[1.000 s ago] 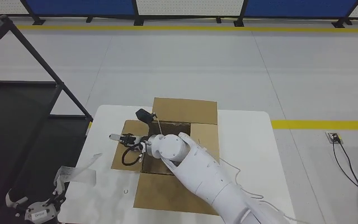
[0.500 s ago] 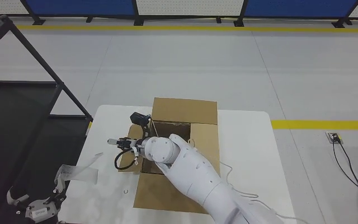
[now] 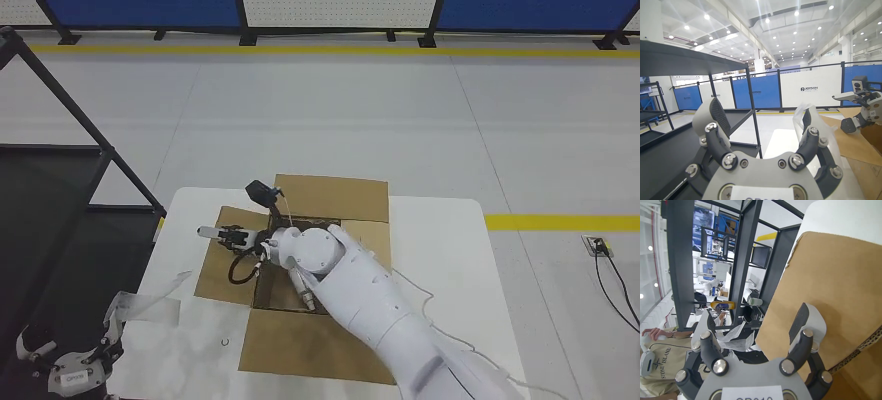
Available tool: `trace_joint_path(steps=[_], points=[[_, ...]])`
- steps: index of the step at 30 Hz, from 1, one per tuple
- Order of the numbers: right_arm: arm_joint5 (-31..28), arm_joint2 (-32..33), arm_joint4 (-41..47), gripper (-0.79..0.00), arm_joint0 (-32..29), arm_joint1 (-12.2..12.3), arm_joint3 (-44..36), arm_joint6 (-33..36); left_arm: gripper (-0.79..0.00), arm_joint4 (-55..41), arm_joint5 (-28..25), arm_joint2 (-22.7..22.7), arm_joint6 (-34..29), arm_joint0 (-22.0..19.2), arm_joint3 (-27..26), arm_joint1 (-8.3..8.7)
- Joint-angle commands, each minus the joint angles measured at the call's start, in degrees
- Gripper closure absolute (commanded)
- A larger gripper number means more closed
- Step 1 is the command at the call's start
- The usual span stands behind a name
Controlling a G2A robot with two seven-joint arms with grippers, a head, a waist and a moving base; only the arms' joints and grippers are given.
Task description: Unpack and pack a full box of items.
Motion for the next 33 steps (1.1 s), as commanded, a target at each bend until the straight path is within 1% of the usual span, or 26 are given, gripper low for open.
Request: trace_joint_path(steps=[1, 5, 8, 13, 15, 17, 20, 23, 24, 25, 33], points=[[-3.14, 2.02, 0.85, -0.785, -0.5, 1.53, -0.67, 2.28, -0.785, 0.05, -0.73, -0.39, 0.67, 0.46, -1.39, -0.02], [-7.51, 6.2, 2.66, -0.785, -1.93, 4.84, -2.65, 8.84, -0.785, 0.01, -3.12, -1.02, -0.17, 0.69, -3.71, 0.05], [-9.46, 9.47, 4.81, -0.785, -3.67, 7.22, -5.1, 15.38, -0.785, 0.78, -3.36, -1.44, -0.65, 0.49, -5.36, 0.08], [-8.76, 15.55, 7.38, -0.785, -8.03, 11.44, -12.23, 24.59, -0.785, 1.52, -2.61, -1.15, -0.43, 0.82, -7.95, -0.11], [-6.7, 17.81, 8.3, -0.785, -10.19, 12.89, -15.88, 28.07, -0.785, 1.75, -1.92, -1.07, 0.31, 1.12, -8.75, -0.23], [-3.34, 19.74, 8.91, -0.785, -11.98, 14.13, -19.65, 31.44, -0.785, 2.37, -1.35, -0.92, 0.85, 1.37, -9.5, -0.33], [4.16, 21.63, 9.76, -0.785, -13.74, 15.38, -23.87, 35.11, -0.785, 4.17, -1.36, -0.55, 0.92, 1.22, -10.55, -0.35], [12.1, 22.16, 10.65, -0.785, -13.52, 15.98, -25.25, 38.62, -0.785, 7.1, -0.38, 0.15, 1.16, 0.77, -11.62, -0.38], [14.47, 21.97, 10.04, -0.785, -13.07, 16.12, -24.97, 39.08, -0.785, 8.03, -0.12, 0.55, 1.03, 0.66, -12.0, -0.4], [16.92, 21.81, 9.0, -0.785, -12.46, 16.24, -24.64, 38.14, -0.785, 9.08, 0.12, 0.88, 1.0, 0.49, -12.48, -0.41], [16.85, 21.81, 9.03, -0.785, -12.69, 16.24, -24.8, 37.74, -0.785, 16.87, 2.34, 3.07, 1.53, -0.36, -15.23, -0.44]])
